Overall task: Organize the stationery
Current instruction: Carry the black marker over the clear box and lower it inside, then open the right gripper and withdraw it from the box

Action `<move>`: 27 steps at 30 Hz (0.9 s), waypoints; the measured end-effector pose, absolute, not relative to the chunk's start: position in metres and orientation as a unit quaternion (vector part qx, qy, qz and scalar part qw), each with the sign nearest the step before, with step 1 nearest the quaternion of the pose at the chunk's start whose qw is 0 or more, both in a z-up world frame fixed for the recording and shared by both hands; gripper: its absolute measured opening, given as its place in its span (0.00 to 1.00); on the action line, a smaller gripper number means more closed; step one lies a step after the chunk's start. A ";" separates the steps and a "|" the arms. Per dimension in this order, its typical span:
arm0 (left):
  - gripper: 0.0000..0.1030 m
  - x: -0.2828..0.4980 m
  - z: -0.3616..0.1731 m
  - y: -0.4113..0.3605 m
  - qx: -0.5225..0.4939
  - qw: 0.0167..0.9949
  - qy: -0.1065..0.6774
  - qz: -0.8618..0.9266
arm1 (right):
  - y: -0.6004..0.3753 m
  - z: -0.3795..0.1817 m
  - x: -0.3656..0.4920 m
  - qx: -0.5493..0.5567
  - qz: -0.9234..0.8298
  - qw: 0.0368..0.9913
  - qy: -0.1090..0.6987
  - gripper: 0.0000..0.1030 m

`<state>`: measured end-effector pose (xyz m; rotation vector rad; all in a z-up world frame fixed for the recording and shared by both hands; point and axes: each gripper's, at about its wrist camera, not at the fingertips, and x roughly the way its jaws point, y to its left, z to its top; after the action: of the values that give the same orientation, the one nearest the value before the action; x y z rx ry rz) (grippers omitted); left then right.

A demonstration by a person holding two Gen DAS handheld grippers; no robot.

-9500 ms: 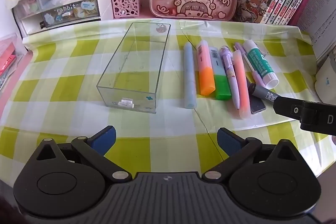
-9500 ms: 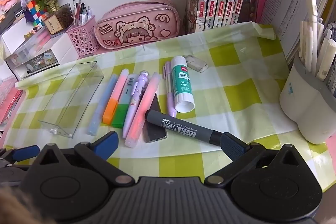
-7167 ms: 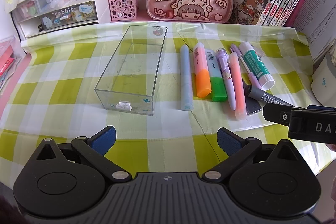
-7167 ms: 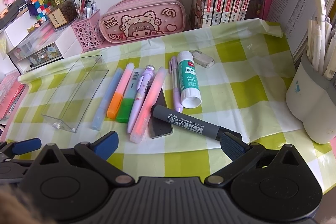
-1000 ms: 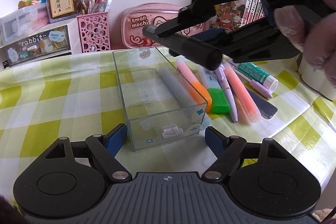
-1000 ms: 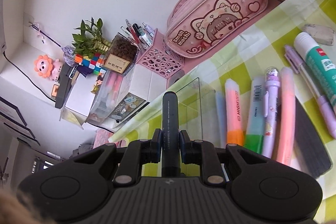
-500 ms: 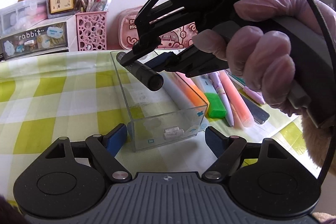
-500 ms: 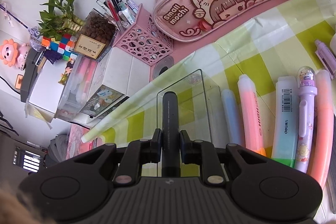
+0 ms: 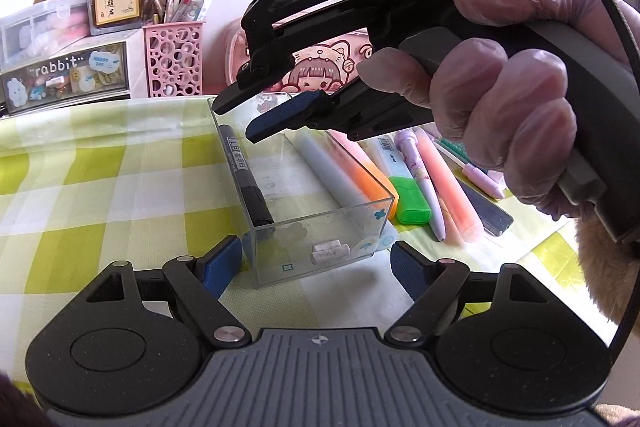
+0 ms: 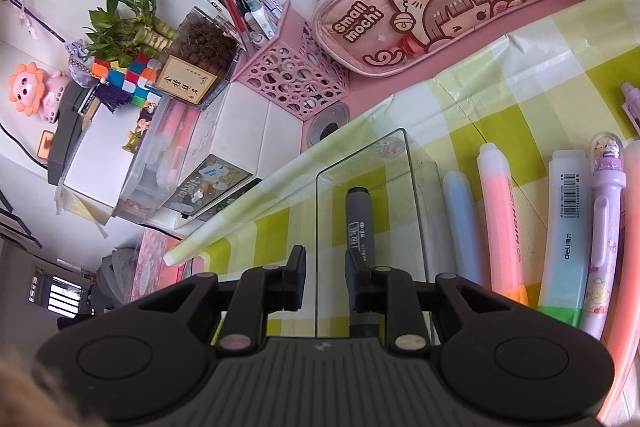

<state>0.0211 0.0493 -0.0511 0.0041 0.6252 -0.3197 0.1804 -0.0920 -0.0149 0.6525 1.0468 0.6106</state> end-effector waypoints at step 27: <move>0.77 0.022 -0.051 0.049 0.002 0.939 0.307 -0.157 | -0.169 0.011 0.123 0.158 0.216 0.881 0.391 0.77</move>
<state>0.0218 0.0489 -0.0509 0.0042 0.6261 -0.3200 0.1233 -0.1685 0.0108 0.3289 0.8142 0.4507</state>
